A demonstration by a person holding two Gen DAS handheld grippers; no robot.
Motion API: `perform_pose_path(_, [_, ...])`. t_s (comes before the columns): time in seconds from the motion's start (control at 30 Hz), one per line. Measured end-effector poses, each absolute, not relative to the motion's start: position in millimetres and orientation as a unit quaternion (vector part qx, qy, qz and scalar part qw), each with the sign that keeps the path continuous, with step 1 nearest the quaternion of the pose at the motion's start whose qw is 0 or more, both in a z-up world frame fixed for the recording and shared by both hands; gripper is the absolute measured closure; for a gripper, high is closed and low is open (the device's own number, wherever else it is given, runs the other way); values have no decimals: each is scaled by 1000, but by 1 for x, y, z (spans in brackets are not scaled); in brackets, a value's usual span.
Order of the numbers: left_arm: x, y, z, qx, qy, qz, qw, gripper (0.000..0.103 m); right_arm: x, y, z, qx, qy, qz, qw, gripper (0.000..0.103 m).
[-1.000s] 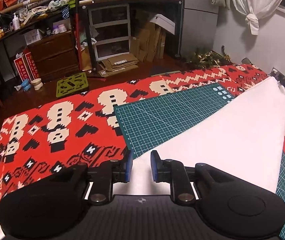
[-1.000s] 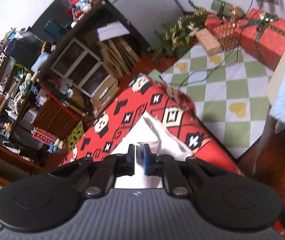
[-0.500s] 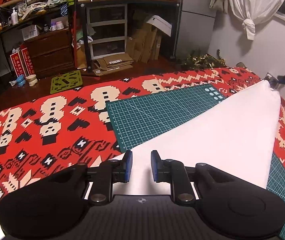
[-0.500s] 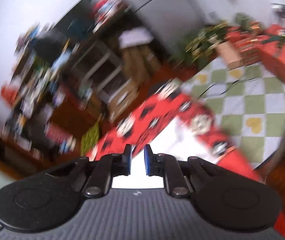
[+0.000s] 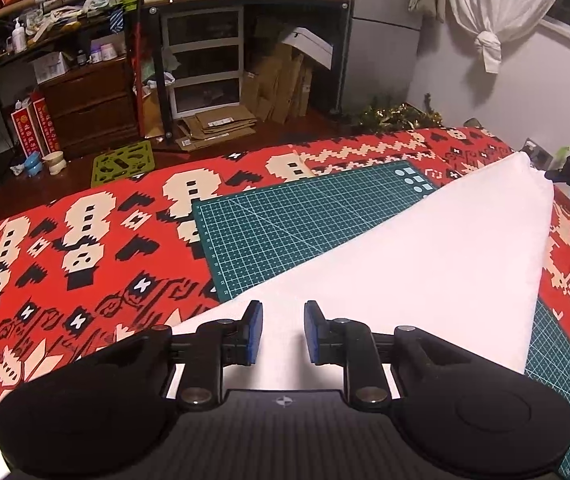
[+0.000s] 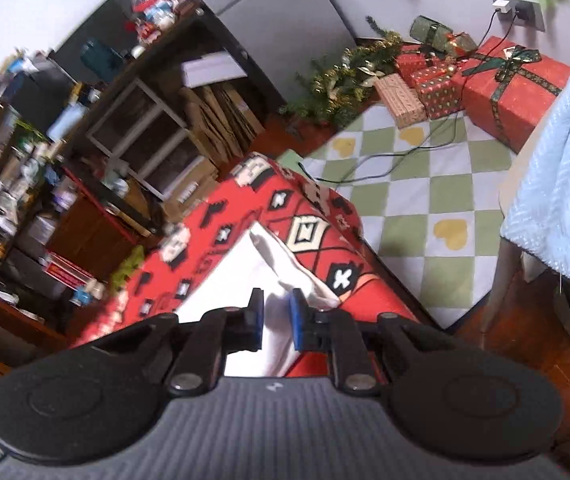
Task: Fold clothes
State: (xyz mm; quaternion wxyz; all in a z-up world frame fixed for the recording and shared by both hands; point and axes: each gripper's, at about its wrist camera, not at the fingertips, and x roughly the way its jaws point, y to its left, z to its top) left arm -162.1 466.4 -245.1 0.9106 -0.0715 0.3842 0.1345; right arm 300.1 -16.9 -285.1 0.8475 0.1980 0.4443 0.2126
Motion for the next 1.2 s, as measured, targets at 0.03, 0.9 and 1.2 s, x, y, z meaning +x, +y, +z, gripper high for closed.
perform_pose_path(0.03, [-163, 466, -244, -74, 382, 134, 911, 81, 299, -15, -284, 188, 441, 200, 855, 102])
perform_pose_path(0.9, [-156, 474, -260, -44, 396, 138, 907, 80, 314, 10, -281, 74, 424, 192, 882, 95])
perform_pose_path(1.2, [-157, 485, -258, -31, 402, 136, 905, 74, 335, 59, -265, -3, 391, 247, 887, 77])
